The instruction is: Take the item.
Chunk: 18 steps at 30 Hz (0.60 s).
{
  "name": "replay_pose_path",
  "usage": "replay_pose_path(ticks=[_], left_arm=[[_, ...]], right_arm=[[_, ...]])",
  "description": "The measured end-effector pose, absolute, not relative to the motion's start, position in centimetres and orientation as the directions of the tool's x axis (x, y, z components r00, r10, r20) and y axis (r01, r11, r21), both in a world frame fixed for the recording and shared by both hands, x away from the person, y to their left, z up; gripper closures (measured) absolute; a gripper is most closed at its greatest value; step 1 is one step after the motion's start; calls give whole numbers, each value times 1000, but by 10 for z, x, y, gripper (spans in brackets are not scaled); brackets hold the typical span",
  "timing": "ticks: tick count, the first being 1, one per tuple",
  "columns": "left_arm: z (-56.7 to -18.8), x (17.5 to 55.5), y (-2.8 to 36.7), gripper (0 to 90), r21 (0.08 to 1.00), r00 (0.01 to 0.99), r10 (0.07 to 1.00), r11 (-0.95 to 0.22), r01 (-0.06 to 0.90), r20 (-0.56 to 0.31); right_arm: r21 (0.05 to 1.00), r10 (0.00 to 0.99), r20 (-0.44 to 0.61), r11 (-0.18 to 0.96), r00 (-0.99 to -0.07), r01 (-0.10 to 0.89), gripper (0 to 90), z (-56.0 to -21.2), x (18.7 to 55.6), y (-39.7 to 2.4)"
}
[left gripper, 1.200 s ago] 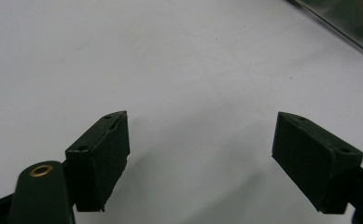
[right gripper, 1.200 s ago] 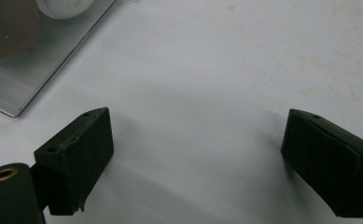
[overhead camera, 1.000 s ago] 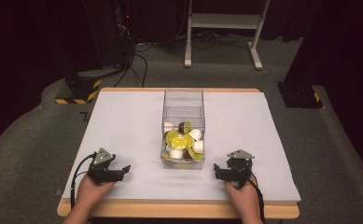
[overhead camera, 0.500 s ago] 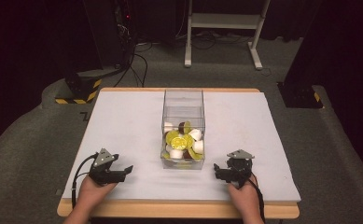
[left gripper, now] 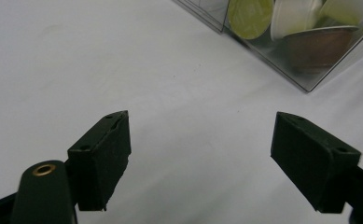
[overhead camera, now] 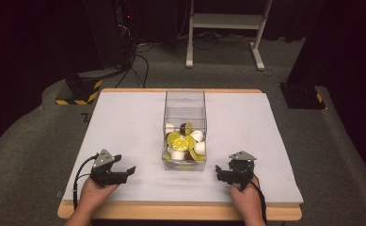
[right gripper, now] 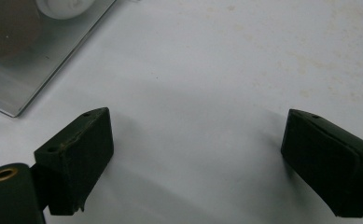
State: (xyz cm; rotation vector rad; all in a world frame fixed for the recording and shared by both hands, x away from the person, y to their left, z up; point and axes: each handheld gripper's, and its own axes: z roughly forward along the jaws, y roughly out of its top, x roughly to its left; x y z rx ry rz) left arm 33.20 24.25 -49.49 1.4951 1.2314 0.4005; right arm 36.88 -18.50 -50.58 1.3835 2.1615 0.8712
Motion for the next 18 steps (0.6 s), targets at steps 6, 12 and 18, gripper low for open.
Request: replay_pose_path(ticks=[6,12,18], left_arm=[[-491,331,237,203,877,427,834,130,462,-348],[-487,330,229,203,887,448,826,125,445,-342],[-484,331,220,204,890,479,809,113,442,-341]], right_arm=[[703,911,-20,306,-411,642,92,-506,369,-185],[703,911,-20,306,-411,642,92,-506,369,-185],[703,911,-20,305,-411,643,92,-506,369,-185]])
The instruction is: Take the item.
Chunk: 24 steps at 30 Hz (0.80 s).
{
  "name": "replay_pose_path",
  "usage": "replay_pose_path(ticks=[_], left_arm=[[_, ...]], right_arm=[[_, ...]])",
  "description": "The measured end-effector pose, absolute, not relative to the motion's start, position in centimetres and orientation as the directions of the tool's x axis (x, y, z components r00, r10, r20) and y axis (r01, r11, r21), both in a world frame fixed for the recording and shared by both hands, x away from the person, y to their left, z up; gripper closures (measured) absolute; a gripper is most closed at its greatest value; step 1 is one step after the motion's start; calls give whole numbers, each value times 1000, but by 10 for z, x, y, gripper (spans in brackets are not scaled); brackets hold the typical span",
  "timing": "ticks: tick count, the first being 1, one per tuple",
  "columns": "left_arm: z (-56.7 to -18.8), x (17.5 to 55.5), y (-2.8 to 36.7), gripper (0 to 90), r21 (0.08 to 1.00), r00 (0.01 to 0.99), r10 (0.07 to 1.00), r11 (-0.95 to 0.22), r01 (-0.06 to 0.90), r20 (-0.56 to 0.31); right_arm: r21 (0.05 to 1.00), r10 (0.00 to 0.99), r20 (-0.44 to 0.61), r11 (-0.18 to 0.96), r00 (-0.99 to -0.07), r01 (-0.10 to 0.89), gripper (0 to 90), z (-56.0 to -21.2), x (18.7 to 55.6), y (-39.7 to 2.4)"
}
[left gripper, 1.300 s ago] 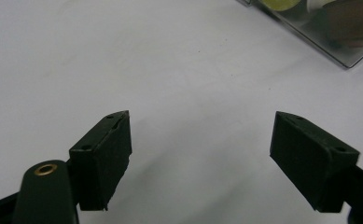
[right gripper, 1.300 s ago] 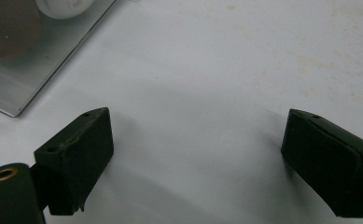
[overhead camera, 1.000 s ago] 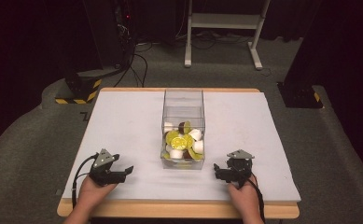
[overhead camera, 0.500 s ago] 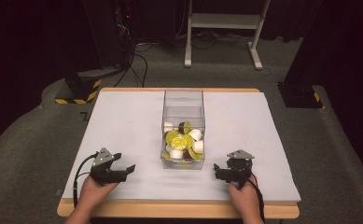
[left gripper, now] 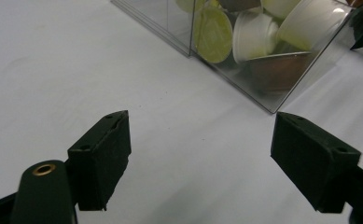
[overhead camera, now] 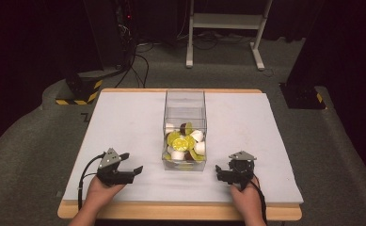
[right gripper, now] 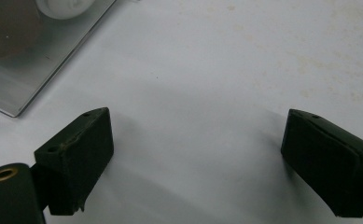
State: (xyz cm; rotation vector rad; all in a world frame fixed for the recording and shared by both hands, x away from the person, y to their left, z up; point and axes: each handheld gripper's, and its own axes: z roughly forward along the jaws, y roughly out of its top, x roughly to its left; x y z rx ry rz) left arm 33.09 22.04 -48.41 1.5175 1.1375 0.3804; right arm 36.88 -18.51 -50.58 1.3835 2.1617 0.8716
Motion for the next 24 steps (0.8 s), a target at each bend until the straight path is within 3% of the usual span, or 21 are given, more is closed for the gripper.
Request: replay_pose_path(ticks=[24], left_arm=[[-461,336,197,190,897,536,770,105,429,-346]], right_arm=[[704,911,-23,307,-412,640,95,-506,368,-185]])
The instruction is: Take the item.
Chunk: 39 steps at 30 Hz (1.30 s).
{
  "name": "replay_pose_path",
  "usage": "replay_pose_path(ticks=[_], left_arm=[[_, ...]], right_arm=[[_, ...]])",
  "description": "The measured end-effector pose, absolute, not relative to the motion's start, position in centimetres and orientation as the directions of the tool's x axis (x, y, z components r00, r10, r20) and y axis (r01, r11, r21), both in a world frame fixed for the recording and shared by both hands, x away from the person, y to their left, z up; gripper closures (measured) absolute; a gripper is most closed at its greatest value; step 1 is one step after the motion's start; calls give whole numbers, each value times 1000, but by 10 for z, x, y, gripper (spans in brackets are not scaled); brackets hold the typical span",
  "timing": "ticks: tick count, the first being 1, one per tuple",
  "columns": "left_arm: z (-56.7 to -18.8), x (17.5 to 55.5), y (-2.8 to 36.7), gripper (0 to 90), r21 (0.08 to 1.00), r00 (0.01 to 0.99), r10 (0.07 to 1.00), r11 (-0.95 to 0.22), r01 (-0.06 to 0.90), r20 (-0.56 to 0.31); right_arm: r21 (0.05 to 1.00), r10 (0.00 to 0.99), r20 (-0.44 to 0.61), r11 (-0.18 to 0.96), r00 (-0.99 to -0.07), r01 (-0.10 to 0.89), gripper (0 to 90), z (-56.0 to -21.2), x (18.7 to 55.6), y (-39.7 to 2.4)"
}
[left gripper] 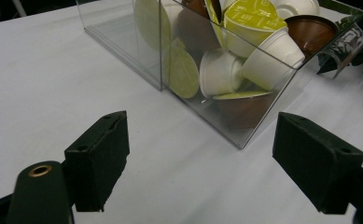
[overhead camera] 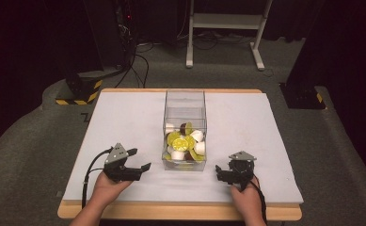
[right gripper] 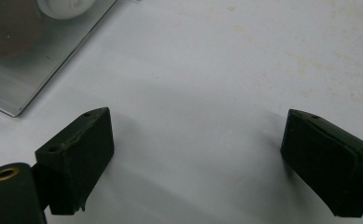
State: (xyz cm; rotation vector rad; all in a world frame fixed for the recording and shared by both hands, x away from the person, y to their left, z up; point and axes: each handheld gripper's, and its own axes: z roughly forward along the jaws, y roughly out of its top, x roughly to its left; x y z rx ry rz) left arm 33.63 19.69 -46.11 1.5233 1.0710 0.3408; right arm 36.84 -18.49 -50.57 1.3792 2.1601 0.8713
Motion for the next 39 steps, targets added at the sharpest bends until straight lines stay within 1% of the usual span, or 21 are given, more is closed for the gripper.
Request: replay_pose_path(ticks=[9,16,23,29,32,39], left_arm=[[-450,339,187,195,901,549,756,123,417,-357],[-445,340,184,198,904,564,749,111,412,-349],[-441,344,180,201,900,564,740,127,417,-366],[-436,346,177,204,906,581,734,110,409,-351],[-433,347,173,205,904,581,728,128,407,-365],[-427,350,167,208,907,594,720,117,404,-358]], right_arm=[[704,911,-23,307,-413,640,96,-506,368,-185],[704,910,-23,308,-413,640,97,-506,368,-185],[705,910,-23,309,-414,639,99,-506,368,-185],[705,911,-22,307,-412,640,100,-506,368,-185],[705,910,-23,309,-414,638,101,-506,368,-185],[705,910,-23,309,-414,638,101,-506,368,-185]])
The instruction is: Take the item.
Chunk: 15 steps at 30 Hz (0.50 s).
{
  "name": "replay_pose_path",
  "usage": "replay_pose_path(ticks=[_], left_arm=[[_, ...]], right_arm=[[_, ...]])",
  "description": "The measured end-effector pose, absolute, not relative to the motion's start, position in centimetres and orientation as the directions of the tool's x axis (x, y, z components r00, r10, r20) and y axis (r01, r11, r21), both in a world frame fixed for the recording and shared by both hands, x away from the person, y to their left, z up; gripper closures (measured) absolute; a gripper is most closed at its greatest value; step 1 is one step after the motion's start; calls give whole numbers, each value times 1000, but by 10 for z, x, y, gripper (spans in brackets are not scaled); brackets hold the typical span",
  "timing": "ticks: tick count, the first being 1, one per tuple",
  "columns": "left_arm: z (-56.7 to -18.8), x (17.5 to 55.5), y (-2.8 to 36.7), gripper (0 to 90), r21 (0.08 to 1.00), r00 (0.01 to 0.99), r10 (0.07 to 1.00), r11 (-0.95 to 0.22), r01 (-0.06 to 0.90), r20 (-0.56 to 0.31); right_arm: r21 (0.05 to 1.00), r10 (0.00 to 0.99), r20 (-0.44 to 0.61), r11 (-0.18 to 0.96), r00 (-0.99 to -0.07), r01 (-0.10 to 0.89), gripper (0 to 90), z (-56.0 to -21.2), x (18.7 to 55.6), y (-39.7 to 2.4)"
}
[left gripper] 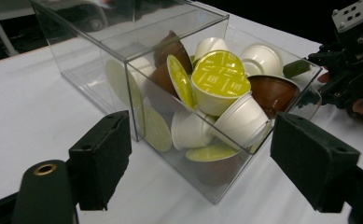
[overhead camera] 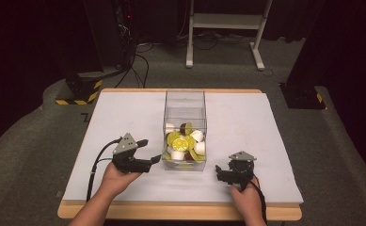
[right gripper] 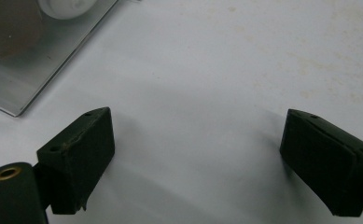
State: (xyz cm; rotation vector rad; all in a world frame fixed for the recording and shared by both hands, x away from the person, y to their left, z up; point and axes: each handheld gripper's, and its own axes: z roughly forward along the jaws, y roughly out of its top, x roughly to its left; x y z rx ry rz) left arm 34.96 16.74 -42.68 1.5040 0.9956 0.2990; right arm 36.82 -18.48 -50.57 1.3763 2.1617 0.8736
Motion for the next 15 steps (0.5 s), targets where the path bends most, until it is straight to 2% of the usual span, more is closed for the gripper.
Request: replay_pose_path(ticks=[15], left_arm=[[-416,358,151,215,906,608,703,127,403,-369]], right_arm=[[706,910,-22,308,-415,638,102,-506,368,-185]])
